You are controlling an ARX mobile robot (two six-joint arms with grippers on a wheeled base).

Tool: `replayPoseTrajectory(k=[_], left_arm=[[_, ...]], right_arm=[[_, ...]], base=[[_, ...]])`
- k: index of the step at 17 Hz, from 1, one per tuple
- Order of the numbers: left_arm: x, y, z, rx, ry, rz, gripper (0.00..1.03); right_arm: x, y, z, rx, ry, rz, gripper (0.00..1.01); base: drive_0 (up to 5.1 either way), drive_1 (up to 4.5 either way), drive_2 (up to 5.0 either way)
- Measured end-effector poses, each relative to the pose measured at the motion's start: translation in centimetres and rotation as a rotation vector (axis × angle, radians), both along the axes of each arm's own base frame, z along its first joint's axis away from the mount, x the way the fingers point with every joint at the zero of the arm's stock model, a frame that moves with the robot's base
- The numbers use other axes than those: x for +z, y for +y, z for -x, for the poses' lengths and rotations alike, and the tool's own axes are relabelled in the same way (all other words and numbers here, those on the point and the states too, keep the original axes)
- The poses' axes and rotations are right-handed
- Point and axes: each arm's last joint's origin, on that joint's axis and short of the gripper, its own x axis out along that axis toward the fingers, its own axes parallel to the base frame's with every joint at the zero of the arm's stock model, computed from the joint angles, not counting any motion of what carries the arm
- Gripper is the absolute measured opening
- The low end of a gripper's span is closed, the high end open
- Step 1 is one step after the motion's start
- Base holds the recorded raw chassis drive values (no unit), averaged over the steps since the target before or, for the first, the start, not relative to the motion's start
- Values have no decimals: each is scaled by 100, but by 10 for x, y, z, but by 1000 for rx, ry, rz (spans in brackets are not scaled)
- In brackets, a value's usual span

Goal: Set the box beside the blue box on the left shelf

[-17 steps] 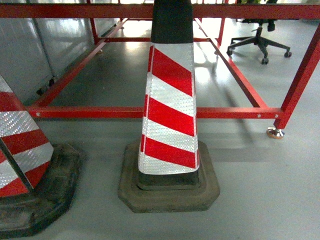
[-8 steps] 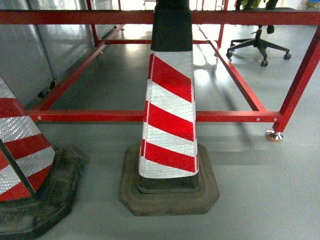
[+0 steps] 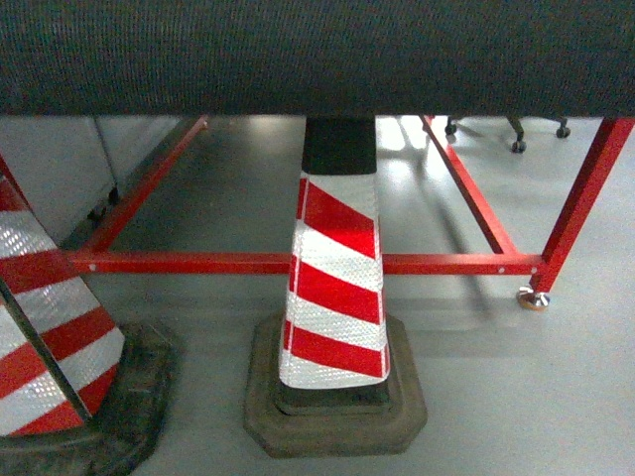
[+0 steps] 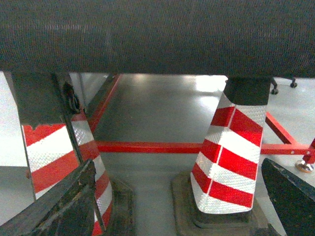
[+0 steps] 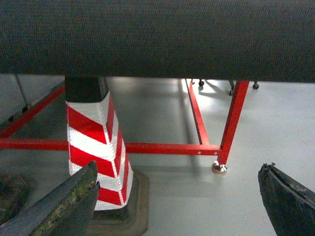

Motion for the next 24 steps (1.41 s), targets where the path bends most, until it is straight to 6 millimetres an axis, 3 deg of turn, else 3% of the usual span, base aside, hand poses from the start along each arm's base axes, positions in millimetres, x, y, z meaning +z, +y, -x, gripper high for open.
replayPoseTrajectory(k=[24], left_arm=[[0, 0, 0, 1, 0, -2, 98]], right_arm=[[0, 0, 0, -1, 0, 0, 98]], base=[[0, 0, 0]])
